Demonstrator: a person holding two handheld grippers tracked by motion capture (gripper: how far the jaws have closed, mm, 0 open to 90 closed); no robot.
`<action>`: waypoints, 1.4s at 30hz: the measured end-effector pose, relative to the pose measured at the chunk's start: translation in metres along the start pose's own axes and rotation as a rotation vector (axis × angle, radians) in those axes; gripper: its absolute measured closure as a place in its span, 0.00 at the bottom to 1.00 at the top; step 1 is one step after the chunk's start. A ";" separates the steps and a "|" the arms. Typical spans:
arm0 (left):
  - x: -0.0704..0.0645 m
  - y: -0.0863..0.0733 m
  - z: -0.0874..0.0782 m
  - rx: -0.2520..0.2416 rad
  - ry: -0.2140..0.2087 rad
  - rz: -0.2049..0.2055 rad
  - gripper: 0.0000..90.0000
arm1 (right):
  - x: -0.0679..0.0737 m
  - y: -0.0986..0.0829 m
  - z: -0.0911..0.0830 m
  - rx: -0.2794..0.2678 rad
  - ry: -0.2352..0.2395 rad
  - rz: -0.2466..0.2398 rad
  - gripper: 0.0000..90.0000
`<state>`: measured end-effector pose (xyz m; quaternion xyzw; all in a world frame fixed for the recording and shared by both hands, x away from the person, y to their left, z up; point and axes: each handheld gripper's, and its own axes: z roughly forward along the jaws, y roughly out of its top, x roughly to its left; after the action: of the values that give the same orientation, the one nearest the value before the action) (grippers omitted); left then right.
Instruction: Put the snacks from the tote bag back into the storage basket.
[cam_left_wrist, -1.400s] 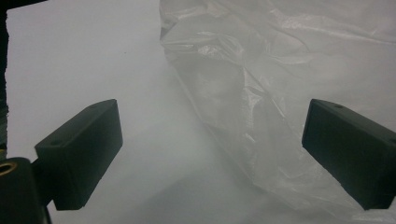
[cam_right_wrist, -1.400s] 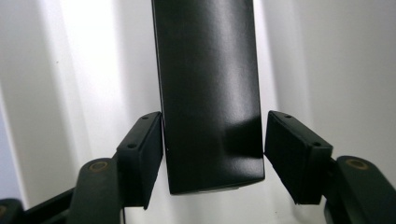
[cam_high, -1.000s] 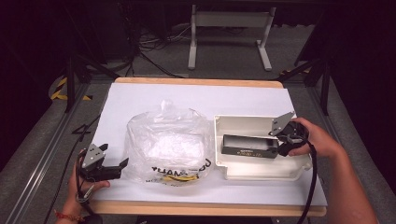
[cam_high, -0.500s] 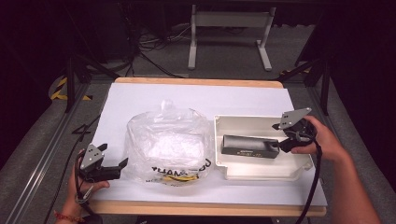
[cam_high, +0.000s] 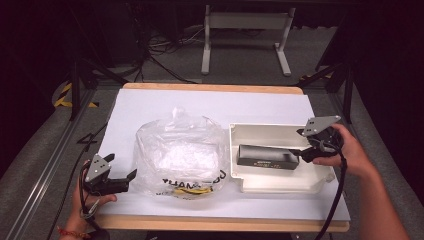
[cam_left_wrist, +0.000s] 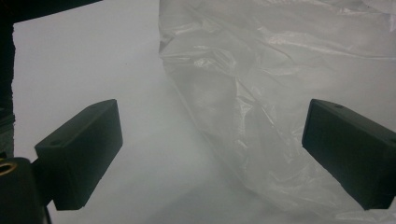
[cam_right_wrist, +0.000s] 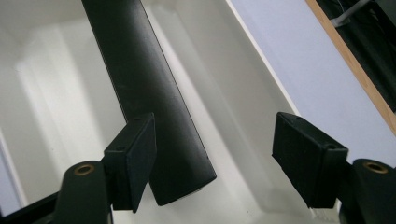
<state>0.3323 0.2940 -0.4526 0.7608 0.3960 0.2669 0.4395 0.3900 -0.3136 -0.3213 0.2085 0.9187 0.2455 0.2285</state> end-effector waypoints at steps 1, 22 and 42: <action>0.000 0.000 0.000 0.000 0.000 0.000 0.07 | 0.000 0.000 -0.002 0.000 -0.012 -0.001 0.33; -0.001 0.000 0.000 0.003 -0.009 -0.001 0.07 | 0.018 -0.012 -0.016 -0.038 -0.167 0.156 0.11; -0.001 -0.001 0.001 0.011 -0.010 0.003 0.07 | 0.026 -0.044 -0.028 -0.048 -0.233 0.264 0.10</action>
<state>0.3325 0.2932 -0.4540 0.7652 0.3942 0.2614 0.4368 0.3422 -0.3454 -0.3325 0.3490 0.8446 0.2694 0.3039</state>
